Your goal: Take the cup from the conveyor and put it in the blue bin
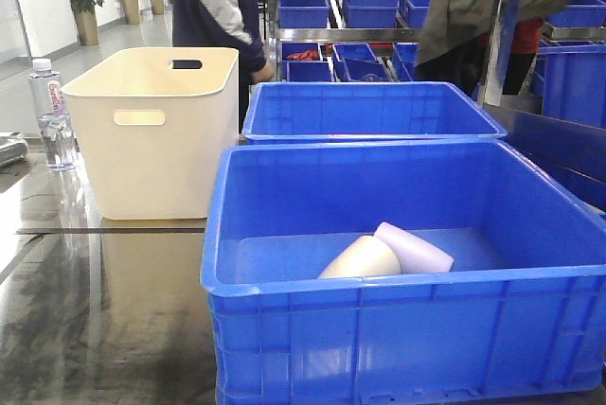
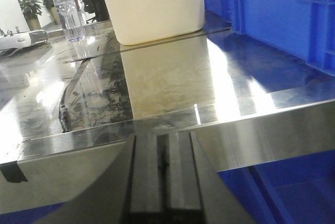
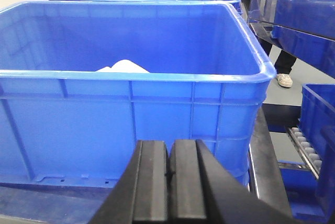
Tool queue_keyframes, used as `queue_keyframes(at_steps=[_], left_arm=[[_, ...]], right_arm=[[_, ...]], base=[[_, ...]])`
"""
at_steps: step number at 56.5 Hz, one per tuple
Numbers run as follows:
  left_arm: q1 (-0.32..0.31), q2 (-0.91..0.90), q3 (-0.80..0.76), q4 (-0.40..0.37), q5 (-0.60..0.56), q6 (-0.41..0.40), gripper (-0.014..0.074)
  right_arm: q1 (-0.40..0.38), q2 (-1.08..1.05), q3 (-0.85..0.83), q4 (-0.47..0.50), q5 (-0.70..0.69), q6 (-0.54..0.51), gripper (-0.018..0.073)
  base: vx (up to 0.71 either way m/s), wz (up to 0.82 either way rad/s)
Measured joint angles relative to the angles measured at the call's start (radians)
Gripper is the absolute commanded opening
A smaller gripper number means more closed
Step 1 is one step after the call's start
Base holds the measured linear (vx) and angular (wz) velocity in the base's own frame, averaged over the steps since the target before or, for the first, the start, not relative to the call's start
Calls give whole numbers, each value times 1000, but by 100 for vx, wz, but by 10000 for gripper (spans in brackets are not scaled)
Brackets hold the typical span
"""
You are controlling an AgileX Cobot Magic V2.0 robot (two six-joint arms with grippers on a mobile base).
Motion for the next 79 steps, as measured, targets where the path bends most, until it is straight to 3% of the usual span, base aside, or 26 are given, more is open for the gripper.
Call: queue_keyframes(at_steps=[8,15,19,27,33,45,79], left_arm=[[0,0,0,0,0,0,-2],[0,0,0,0,0,0,-2],[0,0,0,-1,0,0,-2],[0,0,0,-1,0,0,-2],[0,0,0,-1,0,0,-2],[0,0,0,-1,0,0,-2],[0,0,0,-2,1,0,-2]], right_arm=[[0,0,0,-6,0,0,-9],[0,0,0,-125,4,61,-9],[0,-5,6,-258,12,184,-9],[0,-66,97,-549,-58,530,-9],[0,-173,257,-650,-189,678,-9],[0,-433,534,-658,-291,711,-9],[0,-482,544,-659,-282,711,-9]], base=[[0,0],[0,0],[0,0],[0,0],[0,0],[0,0],[0,0]])
